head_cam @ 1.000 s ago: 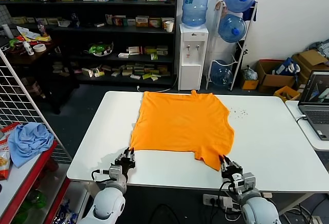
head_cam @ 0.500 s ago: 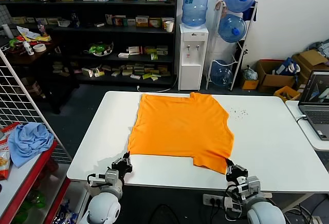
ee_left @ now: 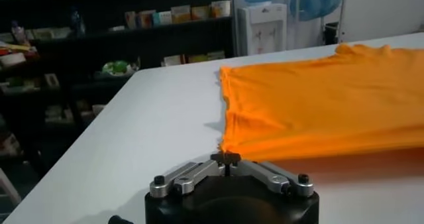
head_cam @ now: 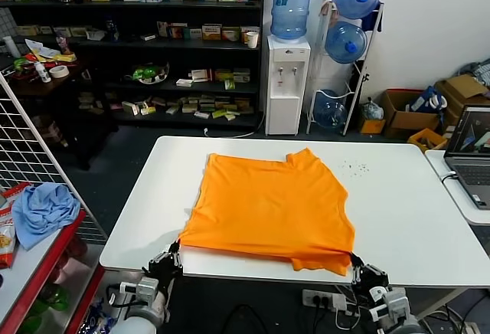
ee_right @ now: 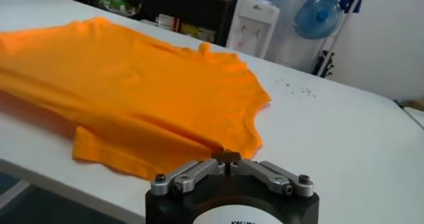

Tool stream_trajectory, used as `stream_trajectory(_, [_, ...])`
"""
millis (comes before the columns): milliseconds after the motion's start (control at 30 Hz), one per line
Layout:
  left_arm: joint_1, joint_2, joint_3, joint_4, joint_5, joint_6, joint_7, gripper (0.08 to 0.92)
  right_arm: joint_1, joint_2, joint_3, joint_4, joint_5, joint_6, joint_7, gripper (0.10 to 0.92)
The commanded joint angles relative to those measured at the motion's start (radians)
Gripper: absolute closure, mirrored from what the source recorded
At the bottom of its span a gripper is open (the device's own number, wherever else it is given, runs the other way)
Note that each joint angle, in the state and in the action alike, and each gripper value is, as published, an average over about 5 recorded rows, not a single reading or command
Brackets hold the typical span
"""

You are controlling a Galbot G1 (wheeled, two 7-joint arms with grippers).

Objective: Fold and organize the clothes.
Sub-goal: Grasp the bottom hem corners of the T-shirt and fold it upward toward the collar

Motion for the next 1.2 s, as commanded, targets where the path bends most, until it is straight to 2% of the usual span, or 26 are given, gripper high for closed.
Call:
stream_trajectory(33, [0.093,0.026,-0.004,-0.104,0.01,-0.005,-0.007,0.908,0.027,-0.041,0.0,0.035,0.022,0.017,0.017,0.901])
stream_trajectory(233, [-0.075,0.01,0.04,-0.006,0.011,-0.018,-0.003,0.908,0.246,-0.063,-0.046,-0.12,0.056,0.067,0.022,0.901])
stream_trajectory(600, [-0.334,-0.001,0.143,0.265,-0.035,-0.007,-0.002,0.908,0.478,-0.099,-0.133,-0.368,0.05,0.112,-0.013,0.901])
stream_trajectory(867, [-0.442,0.004,0.18,0.355,-0.036,-0.007,-0.003,0.908,0.557,-0.087,-0.189,-0.473,0.028,0.121,-0.024,0.901])
stream_trajectory(1200, [-0.496,0.005,0.198,0.396,0.039,-0.031,-0.001,0.908,0.596,-0.07,-0.227,-0.512,0.04,0.096,-0.014,0.901])
